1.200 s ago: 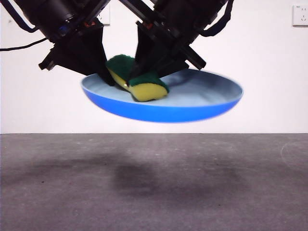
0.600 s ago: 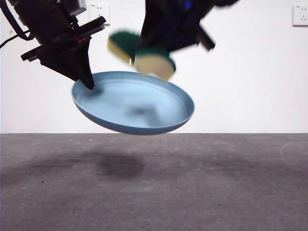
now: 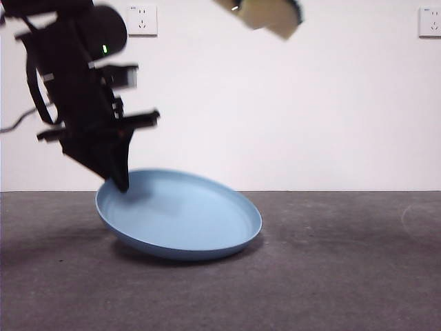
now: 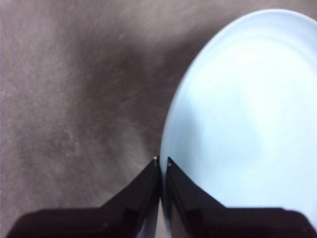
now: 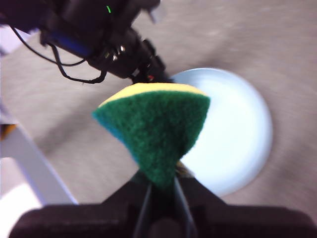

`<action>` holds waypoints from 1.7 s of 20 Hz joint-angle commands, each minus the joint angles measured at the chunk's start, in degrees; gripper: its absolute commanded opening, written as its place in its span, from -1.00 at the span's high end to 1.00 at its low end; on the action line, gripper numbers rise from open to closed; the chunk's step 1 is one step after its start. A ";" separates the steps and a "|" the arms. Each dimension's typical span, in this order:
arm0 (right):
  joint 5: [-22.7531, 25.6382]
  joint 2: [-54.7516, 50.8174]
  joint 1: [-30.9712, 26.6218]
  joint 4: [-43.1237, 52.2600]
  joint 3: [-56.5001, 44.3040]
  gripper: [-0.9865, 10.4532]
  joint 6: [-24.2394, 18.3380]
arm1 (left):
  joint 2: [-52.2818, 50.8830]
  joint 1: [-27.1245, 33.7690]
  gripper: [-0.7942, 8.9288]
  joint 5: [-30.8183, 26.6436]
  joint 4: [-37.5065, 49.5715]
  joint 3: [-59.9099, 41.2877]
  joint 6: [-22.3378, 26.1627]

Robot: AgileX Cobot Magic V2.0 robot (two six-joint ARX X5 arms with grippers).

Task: Pick up the plate,pick up the cloth,clean the plate with the cloth

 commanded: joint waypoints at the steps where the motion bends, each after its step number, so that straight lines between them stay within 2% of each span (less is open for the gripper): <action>1: 4.24 -1.99 -0.02 -3.06 -0.46 0.86 0.35 | 3.74 0.24 0.85 -1.84 1.99 0.04 0.74; 6: 8.57 -3.61 -0.35 -8.52 -0.46 0.86 0.37 | 5.33 0.28 0.81 -2.82 4.46 0.04 0.74; 7: 8.57 -3.61 -0.39 -9.14 -0.46 0.86 0.37 | 5.33 0.33 0.63 -2.82 4.70 0.04 0.74; 9: 8.52 -3.61 -0.39 -9.49 -0.46 0.86 0.37 | 5.33 0.37 0.13 -2.73 4.61 0.04 0.74; 10: 8.55 -3.61 -0.39 -9.49 -0.46 0.86 0.37 | 5.33 0.37 0.02 -2.71 4.42 0.04 0.72; 14: 9.09 -3.48 -1.25 -9.49 -0.46 0.86 0.31 | 4.94 0.33 0.00 -2.64 2.45 0.04 -0.46; 16: 12.11 -2.84 -2.16 -9.49 -0.46 0.86 0.28 | 3.10 0.00 0.00 -2.69 1.66 0.04 -2.12; 20: 12.92 0.72 -5.51 -9.51 -0.48 0.86 0.31 | -7.15 -2.16 0.00 -3.76 1.14 0.02 -5.16; 24: 12.87 7.13 -9.92 -9.44 -0.46 0.86 -0.20 | -20.92 -7.87 0.00 -13.31 1.97 -0.87 -5.16; 26: 12.76 10.91 -12.44 -9.11 -0.48 0.86 -1.70 | -27.61 -11.76 0.00 -15.39 4.66 -3.69 -5.18; 31: 12.09 21.51 -18.16 -4.33 -0.48 0.86 -2.25 | -41.35 -20.50 0.00 -23.56 13.25 -18.03 -5.42; 34: 7.74 28.22 -20.94 -1.16 -0.48 0.86 -2.23 | -46.66 -23.19 0.00 -25.09 17.05 -25.14 -6.29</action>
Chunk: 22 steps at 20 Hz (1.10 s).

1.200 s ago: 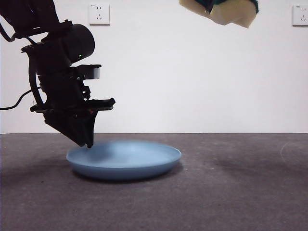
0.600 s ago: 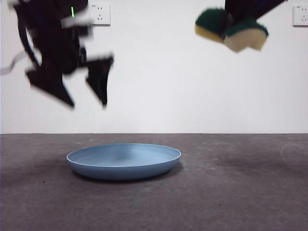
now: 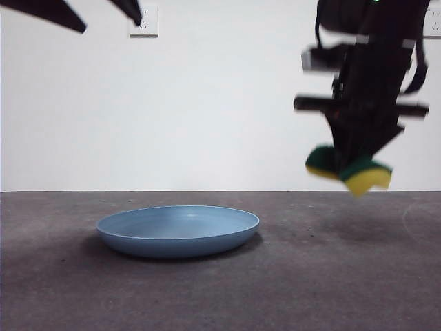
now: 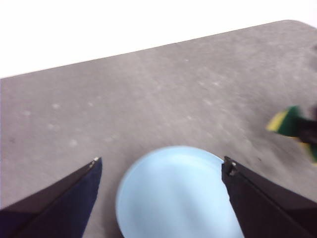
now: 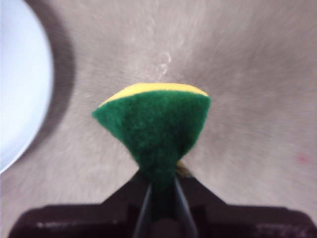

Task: Pick up the plate,pick up the cloth,clean the plate with the cloth

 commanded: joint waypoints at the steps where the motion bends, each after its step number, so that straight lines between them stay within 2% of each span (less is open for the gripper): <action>1: -1.01 5.31 -1.22 2.21 -0.48 0.86 -0.46 | -2.75 -1.38 0.00 -0.42 1.49 -3.50 -1.42; 9: -1.07 15.87 -1.55 3.85 -0.48 0.86 -0.48 | -3.17 -2.60 0.00 -0.42 -0.42 -3.85 -1.81; 10: -1.11 15.87 -1.53 3.80 -0.48 0.77 -0.48 | -3.17 -2.60 0.00 -0.42 -0.87 -3.85 -1.81; 13: -1.05 15.61 -1.51 3.82 -0.46 0.08 -0.46 | -3.17 -2.60 0.00 -0.39 -1.64 -3.85 -1.81; 14: -1.05 15.61 -1.51 3.80 -0.46 -0.05 -0.44 | -3.17 -2.60 0.00 -0.42 -1.73 -3.85 -1.81; 22: -1.01 12.20 -1.51 3.50 -0.46 -0.06 -0.46 | -3.15 -2.60 0.00 -0.39 -2.16 -3.85 -1.81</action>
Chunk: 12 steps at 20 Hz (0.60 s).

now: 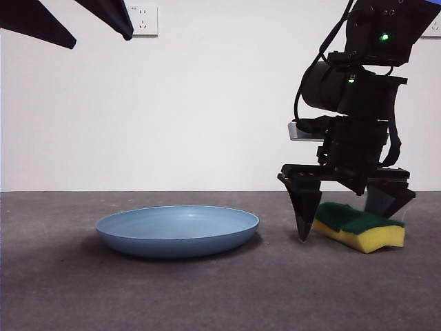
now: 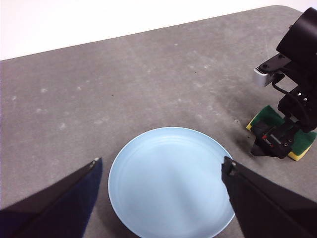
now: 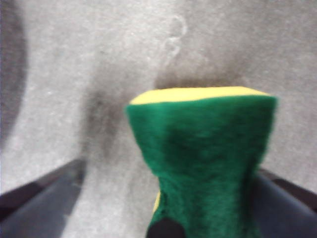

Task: Pick up the plate,pick up the cloth,clean the plate with the cloth

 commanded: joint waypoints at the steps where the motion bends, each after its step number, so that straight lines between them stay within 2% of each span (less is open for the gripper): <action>1: 0.33 -1.20 -0.31 -1.16 -1.27 -0.06 0.00 | -0.04 -0.20 0.00 -0.24 0.00 -0.50 -0.39; 10: 0.33 -12.61 -0.31 -2.58 -1.27 0.00 0.68 | -0.02 -0.02 0.01 -1.27 -0.11 -0.50 -0.42; 11: 0.31 -14.10 -0.31 -2.84 -1.27 0.22 0.66 | -0.02 -0.02 0.13 -3.48 -0.44 -0.50 -0.46; 12: 0.31 -15.65 -0.31 -2.95 -1.27 0.59 0.61 | -0.02 -0.02 0.55 -5.03 -1.22 -0.50 -0.33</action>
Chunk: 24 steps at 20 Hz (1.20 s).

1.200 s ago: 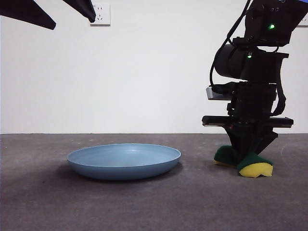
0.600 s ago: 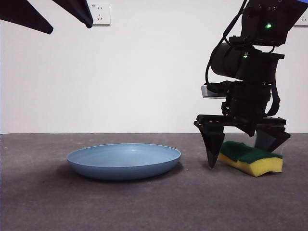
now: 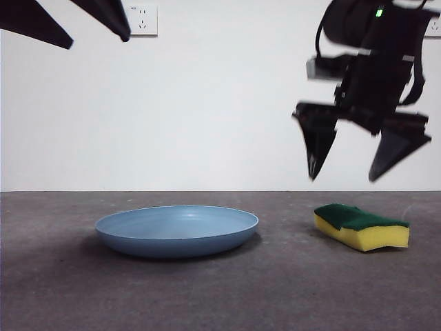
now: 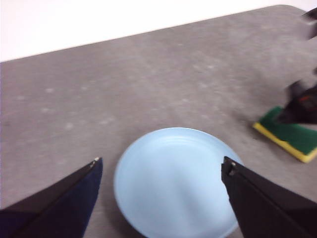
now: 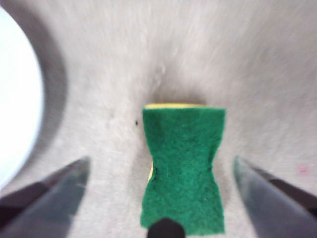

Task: Pick up the plate,pick up the cloth,clean the plate with the cloth

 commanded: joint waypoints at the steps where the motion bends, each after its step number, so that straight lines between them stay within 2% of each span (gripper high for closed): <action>1: -0.11 -3.13 0.09 -0.20 -0.42 0.89 0.28 | -0.02 0.11 0.89 -2.71 -1.62 -0.50 0.15; 3: -0.31 -6.73 0.13 0.07 -0.42 0.84 0.17 | -0.02 1.46 0.86 -2.51 -2.47 -0.50 1.16; 6: -4.42 -12.26 0.20 1.77 -0.90 0.84 -0.15 | -0.09 4.66 0.86 0.66 0.07 -0.50 0.92; 10: -4.52 -22.12 1.29 10.82 -8.13 0.84 -0.26 | -0.09 9.86 0.86 4.61 1.88 -1.01 -0.09; 14: -4.52 -31.69 1.33 20.39 -20.85 0.84 -0.22 | -2.34 13.33 0.86 4.81 12.81 -7.72 -3.13; 19: -4.50 -42.32 1.75 30.97 -35.95 0.84 -0.26 | -5.79 16.90 0.86 13.55 29.33 -21.40 -3.82; 24: -4.17 -44.13 1.92 28.79 -36.52 0.83 1.84 | -5.70 17.55 0.84 13.29 29.05 -22.18 -3.39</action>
